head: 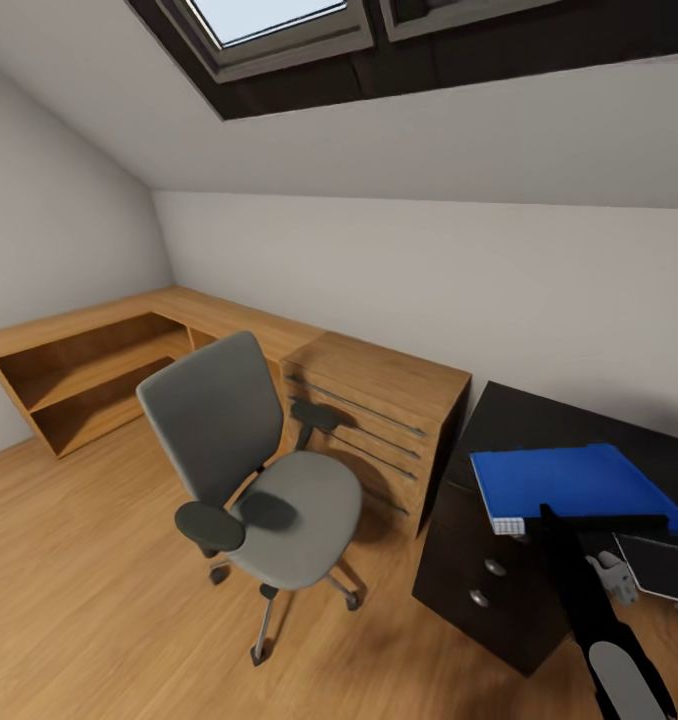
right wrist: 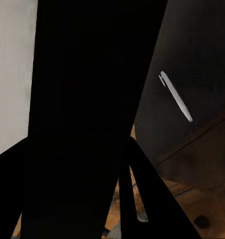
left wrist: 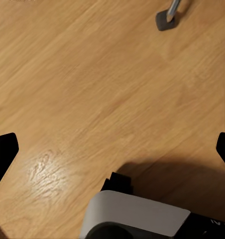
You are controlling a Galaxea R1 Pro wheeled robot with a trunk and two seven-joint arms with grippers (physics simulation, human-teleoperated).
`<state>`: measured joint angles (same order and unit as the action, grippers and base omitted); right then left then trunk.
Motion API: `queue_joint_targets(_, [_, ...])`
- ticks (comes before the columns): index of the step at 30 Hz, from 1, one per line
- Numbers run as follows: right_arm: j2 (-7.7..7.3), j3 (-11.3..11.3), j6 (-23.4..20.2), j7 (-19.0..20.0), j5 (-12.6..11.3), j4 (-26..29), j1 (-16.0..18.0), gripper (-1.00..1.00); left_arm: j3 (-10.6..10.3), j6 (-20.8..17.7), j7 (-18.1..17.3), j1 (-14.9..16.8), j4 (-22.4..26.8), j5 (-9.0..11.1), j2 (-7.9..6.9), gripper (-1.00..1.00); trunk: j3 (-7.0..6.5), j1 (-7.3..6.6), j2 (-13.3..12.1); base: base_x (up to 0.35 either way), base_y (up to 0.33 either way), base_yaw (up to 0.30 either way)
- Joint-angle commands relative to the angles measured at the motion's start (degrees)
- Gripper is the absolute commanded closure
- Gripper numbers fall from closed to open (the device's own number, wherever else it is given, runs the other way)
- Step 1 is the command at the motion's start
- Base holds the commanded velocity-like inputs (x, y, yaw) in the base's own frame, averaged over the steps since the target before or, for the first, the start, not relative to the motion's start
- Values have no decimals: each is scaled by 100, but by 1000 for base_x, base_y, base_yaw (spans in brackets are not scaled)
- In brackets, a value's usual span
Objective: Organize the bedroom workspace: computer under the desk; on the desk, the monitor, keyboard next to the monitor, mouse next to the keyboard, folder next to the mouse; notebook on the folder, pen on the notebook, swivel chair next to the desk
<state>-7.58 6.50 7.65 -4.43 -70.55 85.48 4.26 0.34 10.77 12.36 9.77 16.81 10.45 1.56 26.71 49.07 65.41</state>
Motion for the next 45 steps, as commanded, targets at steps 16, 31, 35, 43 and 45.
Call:
queue_joint_targets(16, [11, 269, -4, -114, -319, -479, 10, 100, -15, 66, 4, 2, -99, 36, 64, -100, -194, -352, -639, 0, 0, -200])
queue_joint_targets(31, [408, 325, 51, -128, -285, -330, 12, 100, -7, 57, 4, -1, -99, 36, 108, -100, -405, -682, -1241, 0, 0, -118])
queue_joint_targets(35, [404, 340, 52, -122, -284, -337, 13, 100, -7, 57, 4, 2, -99, 35, 108, -100, -450, -769, -1401, 0, 0, -211])
queue_joint_targets(43, [392, 418, 52, -117, -281, -339, 12, 100, -7, 57, 4, 2, -99, 36, 108, -100, -540, -945, -1722, 0, 0, -212])
queue_joint_targets(45, [390, 420, 52, -113, -280, -339, 12, 100, -7, 57, 4, 5, -99, 35, 108, -100, -562, -989, -1803, 0, 0, -212])
